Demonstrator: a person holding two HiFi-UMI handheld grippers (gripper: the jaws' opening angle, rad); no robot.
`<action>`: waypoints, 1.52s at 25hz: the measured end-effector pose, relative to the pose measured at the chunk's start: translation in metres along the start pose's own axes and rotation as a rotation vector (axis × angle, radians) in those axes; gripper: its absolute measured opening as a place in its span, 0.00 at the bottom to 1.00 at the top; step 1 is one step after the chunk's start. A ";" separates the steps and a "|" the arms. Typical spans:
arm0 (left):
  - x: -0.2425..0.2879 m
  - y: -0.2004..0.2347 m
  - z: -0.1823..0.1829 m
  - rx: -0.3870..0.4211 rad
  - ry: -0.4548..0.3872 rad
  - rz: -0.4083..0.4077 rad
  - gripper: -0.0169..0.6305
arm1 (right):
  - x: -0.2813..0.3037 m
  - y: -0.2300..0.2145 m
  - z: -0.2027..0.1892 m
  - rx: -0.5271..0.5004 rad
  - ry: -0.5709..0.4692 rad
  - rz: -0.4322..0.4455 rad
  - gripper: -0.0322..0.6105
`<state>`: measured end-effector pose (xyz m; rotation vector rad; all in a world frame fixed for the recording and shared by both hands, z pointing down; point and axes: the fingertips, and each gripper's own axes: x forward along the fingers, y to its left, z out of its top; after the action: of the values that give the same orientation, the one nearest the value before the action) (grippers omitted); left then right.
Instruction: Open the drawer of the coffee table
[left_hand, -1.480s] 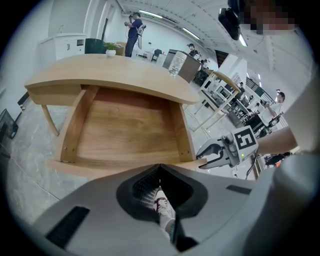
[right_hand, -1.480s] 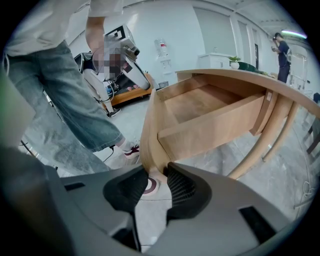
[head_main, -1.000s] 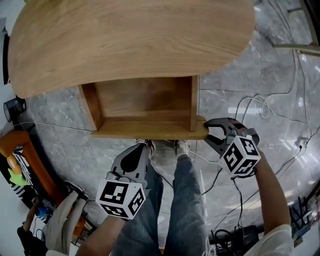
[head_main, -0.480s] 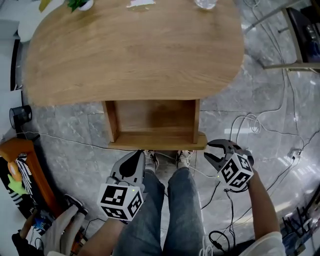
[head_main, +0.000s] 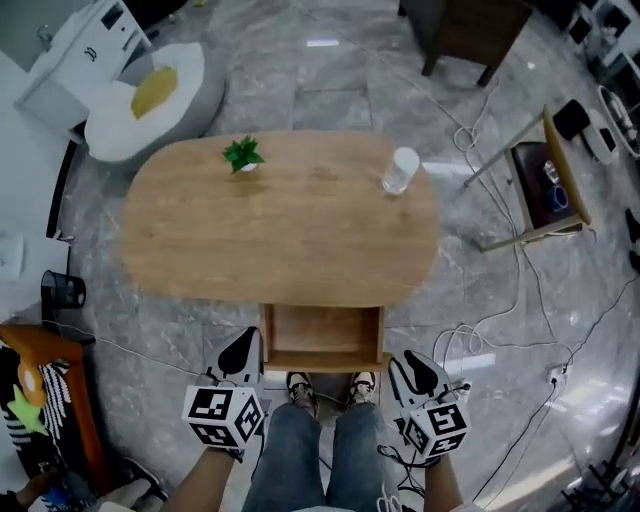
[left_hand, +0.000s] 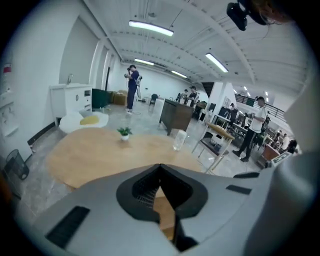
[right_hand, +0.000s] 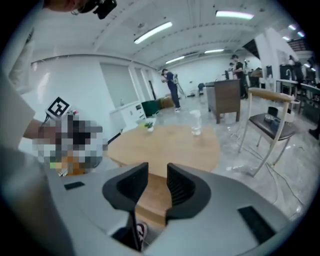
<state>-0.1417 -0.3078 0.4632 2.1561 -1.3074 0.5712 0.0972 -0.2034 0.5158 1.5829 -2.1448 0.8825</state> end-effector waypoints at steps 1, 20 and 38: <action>-0.009 0.004 0.022 0.019 -0.036 0.001 0.01 | -0.008 0.008 0.020 0.015 -0.035 -0.023 0.24; -0.194 0.008 0.324 0.092 -0.609 0.018 0.01 | -0.194 0.030 0.330 -0.028 -0.592 -0.397 0.05; -0.223 -0.002 0.316 0.124 -0.602 0.074 0.01 | -0.282 -0.010 0.327 -0.030 -0.644 -0.563 0.05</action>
<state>-0.2143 -0.3634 0.0878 2.4983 -1.6966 0.0134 0.2292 -0.2114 0.1044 2.5176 -1.8436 0.1625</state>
